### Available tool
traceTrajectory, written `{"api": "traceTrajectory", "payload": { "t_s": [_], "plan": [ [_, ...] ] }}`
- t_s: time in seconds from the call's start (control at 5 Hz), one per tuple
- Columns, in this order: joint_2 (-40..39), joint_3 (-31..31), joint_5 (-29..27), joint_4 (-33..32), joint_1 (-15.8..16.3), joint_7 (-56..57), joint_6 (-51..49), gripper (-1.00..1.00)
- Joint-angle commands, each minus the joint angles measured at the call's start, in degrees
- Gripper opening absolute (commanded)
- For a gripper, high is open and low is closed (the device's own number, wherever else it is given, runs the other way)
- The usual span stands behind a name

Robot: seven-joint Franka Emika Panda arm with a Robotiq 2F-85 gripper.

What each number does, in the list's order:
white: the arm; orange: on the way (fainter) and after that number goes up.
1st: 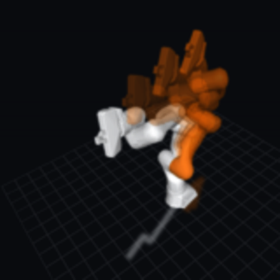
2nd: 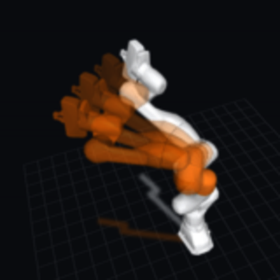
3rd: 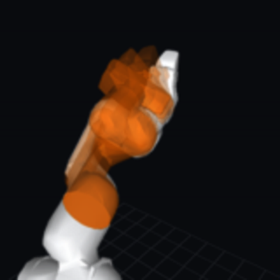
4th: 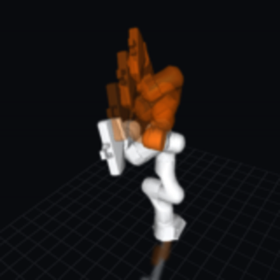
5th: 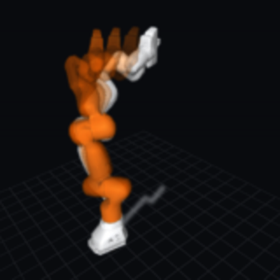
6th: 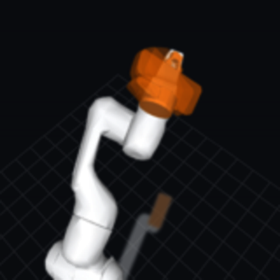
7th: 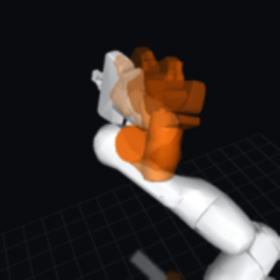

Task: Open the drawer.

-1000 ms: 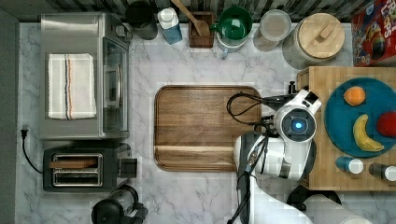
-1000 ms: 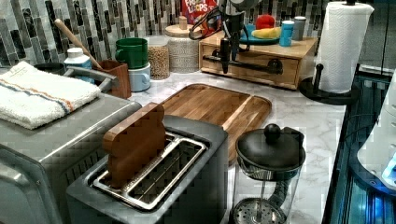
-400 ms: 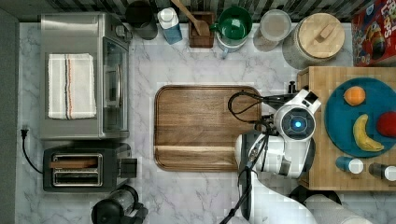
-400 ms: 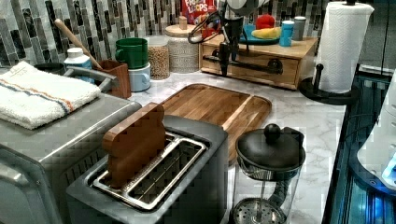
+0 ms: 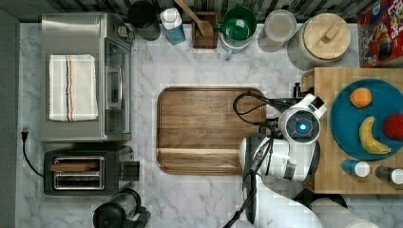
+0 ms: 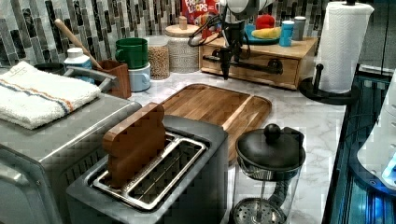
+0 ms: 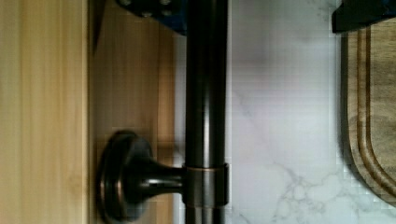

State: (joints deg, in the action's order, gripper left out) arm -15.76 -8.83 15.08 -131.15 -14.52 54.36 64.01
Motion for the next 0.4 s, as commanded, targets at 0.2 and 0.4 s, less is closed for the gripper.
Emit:
{"api": "traceTrajectory", "payload": {
  "t_s": [0.2,0.4],
  "plan": [
    [1.81,3.83,2.95,-0.30,8.10,-8.94,1.55,1.00],
    [-0.10,5.05,2.47,0.39,8.81,-8.00,3.01,1.00]
  ]
}}
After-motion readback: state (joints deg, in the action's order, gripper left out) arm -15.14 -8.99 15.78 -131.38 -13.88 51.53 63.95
